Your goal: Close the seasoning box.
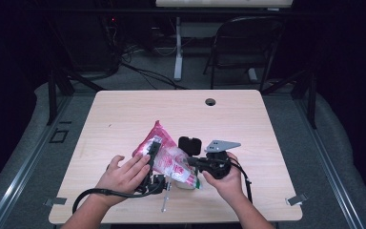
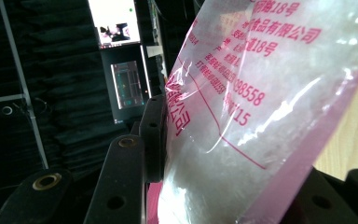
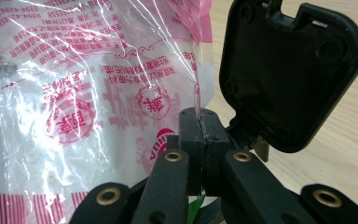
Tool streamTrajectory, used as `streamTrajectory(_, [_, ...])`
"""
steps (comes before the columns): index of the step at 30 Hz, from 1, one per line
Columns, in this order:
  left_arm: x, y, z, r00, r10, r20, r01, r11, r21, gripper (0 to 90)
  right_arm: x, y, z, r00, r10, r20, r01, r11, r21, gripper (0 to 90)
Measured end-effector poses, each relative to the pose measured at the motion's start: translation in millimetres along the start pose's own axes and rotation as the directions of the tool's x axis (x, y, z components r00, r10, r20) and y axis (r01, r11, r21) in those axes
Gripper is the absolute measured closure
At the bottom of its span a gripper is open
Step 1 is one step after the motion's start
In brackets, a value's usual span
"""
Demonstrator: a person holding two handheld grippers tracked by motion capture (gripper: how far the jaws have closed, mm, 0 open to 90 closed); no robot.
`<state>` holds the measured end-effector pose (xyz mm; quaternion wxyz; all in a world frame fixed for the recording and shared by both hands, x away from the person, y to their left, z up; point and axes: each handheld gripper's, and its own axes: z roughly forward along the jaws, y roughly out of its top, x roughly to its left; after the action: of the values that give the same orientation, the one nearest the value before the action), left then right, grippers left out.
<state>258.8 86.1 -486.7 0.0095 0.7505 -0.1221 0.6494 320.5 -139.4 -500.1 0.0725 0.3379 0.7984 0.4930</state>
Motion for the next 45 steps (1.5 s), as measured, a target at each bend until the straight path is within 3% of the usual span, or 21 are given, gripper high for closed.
streamTrajectory(5, [-4.3, -1.1, 0.4, 0.9997, -0.013, 0.021, 0.013, 0.9999, 0.009, 65.5, 0.1, -0.2, 0.9, 1.0, 0.001, 0.0, -0.001, 1.0, 0.005, 89.9])
streamTrajectory(10, [-7.2, -1.4, 0.5, 0.9997, -0.016, 0.017, 0.016, 0.9998, 0.008, 65.6, 0.2, -0.5, 2.3, 1.0, 0.001, 0.001, -0.001, 1.0, 0.012, 89.8])
streamTrajectory(18, [-13.8, -3.3, 2.4, 0.9965, -0.071, 0.043, 0.071, 0.9973, 0.02, 66.0, 0.2, -1.0, 4.0, 1.0, 0.0, 0.0, 0.0, 1.0, 0.016, 89.5])
streamTrajectory(20, [-16.3, -4.2, 3.8, 0.9962, -0.084, 0.026, 0.083, 0.9965, 0.005, 66.0, 0.2, -1.3, 4.8, 1.0, -0.002, -0.001, 0.002, 1.0, 0.019, 89.3])
streamTrajectory(22, [-18.0, -4.8, 3.2, 0.9922, -0.112, 0.055, 0.111, 0.9936, 0.022, 66.0, 0.6, -1.7, 5.7, 1.0, 0.003, -0.001, -0.003, 1.0, 0.016, 88.8])
streamTrajectory(28, [-23.1, -7.2, 3.4, 0.9834, -0.166, 0.074, 0.164, 0.9861, 0.028, 67.1, 0.3, -2.0, 6.9, 1.0, -0.001, -0.002, 0.001, 1.0, 0.019, 85.4])
streamTrajectory(29, [-23.8, -8.0, 4.6, 0.9854, -0.163, 0.05, 0.162, 0.9867, 0.009, 67.4, 0.4, -1.8, 6.6, 1.0, -0.001, -0.003, 0.001, 1.0, 0.017, 84.7])
streamTrajectory(30, [-23.3, -7.7, 3.0, 0.9814, -0.172, 0.085, 0.169, 0.9848, 0.041, 67.5, 0.4, -1.6, 6.1, 1.0, -0.001, -0.002, 0.001, 1.0, 0.015, 84.1])
streamTrajectory(31, [-23.8, -8.3, 3.7, 0.9822, -0.173, 0.072, 0.172, 0.9847, 0.028, 67.6, 0.3, -1.4, 5.5, 1.0, 0.002, -0.004, -0.002, 1.0, 0.007, 83.3])
streamTrajectory(33, [-25.5, -8.8, 3.9, 0.9775, -0.191, 0.089, 0.189, 0.9814, 0.031, 67.7, -0.4, -0.6, 3.5, 0.9999, 0.008, -0.008, -0.008, 1.0, -0.002, 79.9])
streamTrajectory(38, [-27.9, -8.2, 4.1, 0.9765, -0.193, 0.095, 0.191, 0.9811, 0.031, 68.8, -1.9, 1.0, -1.2, 0.9995, 0.025, -0.022, -0.025, 0.999, -0.037, 76.8])
streamTrajectory(44, [-29.0, -9.0, 4.4, 0.9734, -0.206, 0.101, 0.203, 0.9785, 0.039, 69.9, -1.6, 1.4, -2.4, 0.9995, 0.025, -0.021, -0.026, 0.999, -0.039, 74.7])
streamTrajectory(45, [-30.0, -9.6, 4.6, 0.9705, -0.216, 0.106, 0.213, 0.9761, 0.044, 70.0, -1.6, 1.5, -2.7, 0.9995, 0.025, -0.021, -0.026, 0.999, -0.042, 73.8])
